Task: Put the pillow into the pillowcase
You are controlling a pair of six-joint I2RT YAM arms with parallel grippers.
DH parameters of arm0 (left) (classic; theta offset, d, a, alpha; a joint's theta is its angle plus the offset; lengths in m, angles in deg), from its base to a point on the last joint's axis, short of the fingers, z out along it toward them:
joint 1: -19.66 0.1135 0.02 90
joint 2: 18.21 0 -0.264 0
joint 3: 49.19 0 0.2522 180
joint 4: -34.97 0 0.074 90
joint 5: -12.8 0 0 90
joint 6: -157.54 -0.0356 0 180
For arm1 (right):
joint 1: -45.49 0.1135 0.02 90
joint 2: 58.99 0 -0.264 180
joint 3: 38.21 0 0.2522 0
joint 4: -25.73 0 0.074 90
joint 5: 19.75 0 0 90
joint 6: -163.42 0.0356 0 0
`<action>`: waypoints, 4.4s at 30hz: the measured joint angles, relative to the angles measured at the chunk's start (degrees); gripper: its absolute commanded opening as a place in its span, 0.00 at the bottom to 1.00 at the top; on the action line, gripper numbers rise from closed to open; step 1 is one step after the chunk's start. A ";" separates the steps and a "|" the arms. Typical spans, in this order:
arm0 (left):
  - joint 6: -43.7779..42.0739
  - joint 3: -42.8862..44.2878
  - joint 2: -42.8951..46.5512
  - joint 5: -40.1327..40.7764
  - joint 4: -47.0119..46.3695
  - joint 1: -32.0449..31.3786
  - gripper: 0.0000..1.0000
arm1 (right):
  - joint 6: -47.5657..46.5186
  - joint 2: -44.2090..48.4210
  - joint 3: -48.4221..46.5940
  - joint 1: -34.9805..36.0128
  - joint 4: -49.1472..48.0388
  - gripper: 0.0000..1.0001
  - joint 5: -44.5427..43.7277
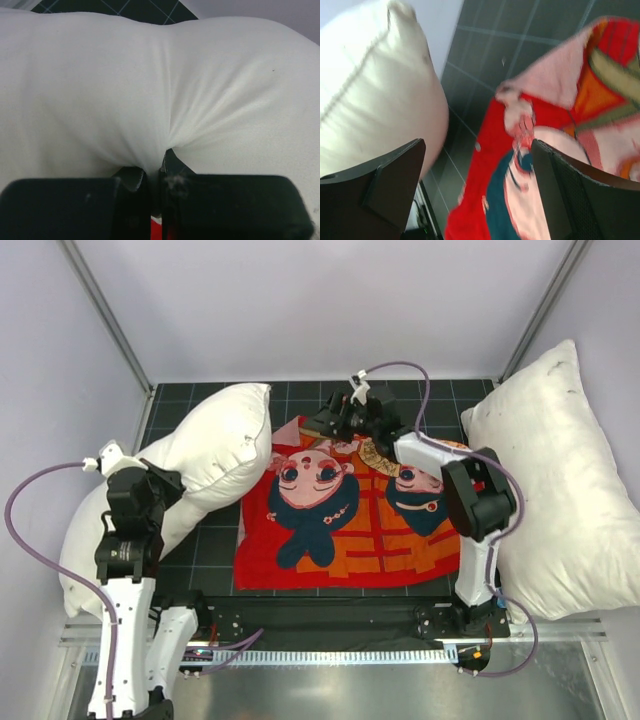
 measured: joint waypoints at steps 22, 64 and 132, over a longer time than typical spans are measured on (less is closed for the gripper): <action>-2.16 -2.23 11.47 6.71 4.35 0.00 0.00 | -12.26 5.75 6.34 27.98 24.09 0.70 -20.98; -2.08 -2.23 12.04 10.03 5.14 0.37 0.00 | -9.35 -11.74 -17.49 34.27 41.16 0.24 -33.83; -2.01 17.05 -27.89 -3.19 6.49 -32.02 1.00 | -16.28 37.97 30.95 17.33 40.33 0.14 -29.38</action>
